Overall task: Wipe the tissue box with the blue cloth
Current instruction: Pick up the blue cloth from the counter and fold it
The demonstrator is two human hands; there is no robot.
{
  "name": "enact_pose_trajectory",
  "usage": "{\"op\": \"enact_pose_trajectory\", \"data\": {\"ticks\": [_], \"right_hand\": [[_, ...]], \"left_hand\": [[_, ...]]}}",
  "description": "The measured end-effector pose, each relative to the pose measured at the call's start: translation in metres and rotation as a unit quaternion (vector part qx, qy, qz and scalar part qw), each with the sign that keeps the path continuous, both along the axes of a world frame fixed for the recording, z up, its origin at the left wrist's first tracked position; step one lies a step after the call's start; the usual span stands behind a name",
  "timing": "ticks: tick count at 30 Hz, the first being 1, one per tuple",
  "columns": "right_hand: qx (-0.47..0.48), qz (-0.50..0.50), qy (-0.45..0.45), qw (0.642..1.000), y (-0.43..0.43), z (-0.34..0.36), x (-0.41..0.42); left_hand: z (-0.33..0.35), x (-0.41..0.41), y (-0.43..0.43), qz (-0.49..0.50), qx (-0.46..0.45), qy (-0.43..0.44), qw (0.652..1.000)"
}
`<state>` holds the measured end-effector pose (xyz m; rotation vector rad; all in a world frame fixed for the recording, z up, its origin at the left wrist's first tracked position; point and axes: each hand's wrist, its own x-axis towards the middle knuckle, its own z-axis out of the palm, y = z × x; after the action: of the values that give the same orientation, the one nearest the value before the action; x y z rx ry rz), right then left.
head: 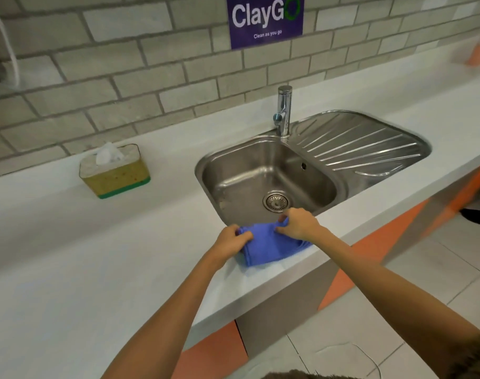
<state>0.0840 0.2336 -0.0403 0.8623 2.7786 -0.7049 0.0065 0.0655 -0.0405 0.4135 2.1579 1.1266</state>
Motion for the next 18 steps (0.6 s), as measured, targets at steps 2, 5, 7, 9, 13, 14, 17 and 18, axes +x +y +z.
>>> {"op": "enact_pose_trajectory", "data": {"ticks": [2, 5, 7, 9, 13, 14, 17, 18], "right_hand": [[-0.096, -0.016, 0.031, 0.995, 0.0, 0.001, -0.014], [-0.281, -0.05, 0.114, 0.952, -0.016, 0.002, -0.041], [-0.395, -0.091, 0.148, 0.902, -0.032, 0.006, -0.059], [-0.546, -0.112, 0.15, 0.816, -0.047, 0.01, -0.076], [-0.715, -0.117, 0.163, 0.669, -0.074, 0.022, -0.107], [-0.74, -0.125, 0.166, 0.64, -0.08, 0.024, -0.114], [-0.788, -0.099, 0.163, 0.585, -0.095, 0.026, -0.13], [-0.801, -0.082, 0.16, 0.571, -0.1, 0.026, -0.135]], "left_hand": [[0.015, -0.004, 0.002, 0.054, 0.088, -0.065, 0.993], [0.037, -0.017, 0.003, 0.102, 0.168, -0.085, 0.977], [0.054, -0.027, 0.001, 0.125, 0.199, -0.062, 0.97], [0.07, -0.039, -0.004, 0.153, 0.216, -0.022, 0.964], [0.09, -0.06, -0.014, 0.154, 0.216, 0.017, 0.964], [0.091, -0.065, -0.018, 0.153, 0.22, 0.019, 0.963], [0.093, -0.08, -0.039, 0.171, 0.236, 0.022, 0.956], [0.09, -0.086, -0.049, 0.184, 0.234, 0.038, 0.954]]}}
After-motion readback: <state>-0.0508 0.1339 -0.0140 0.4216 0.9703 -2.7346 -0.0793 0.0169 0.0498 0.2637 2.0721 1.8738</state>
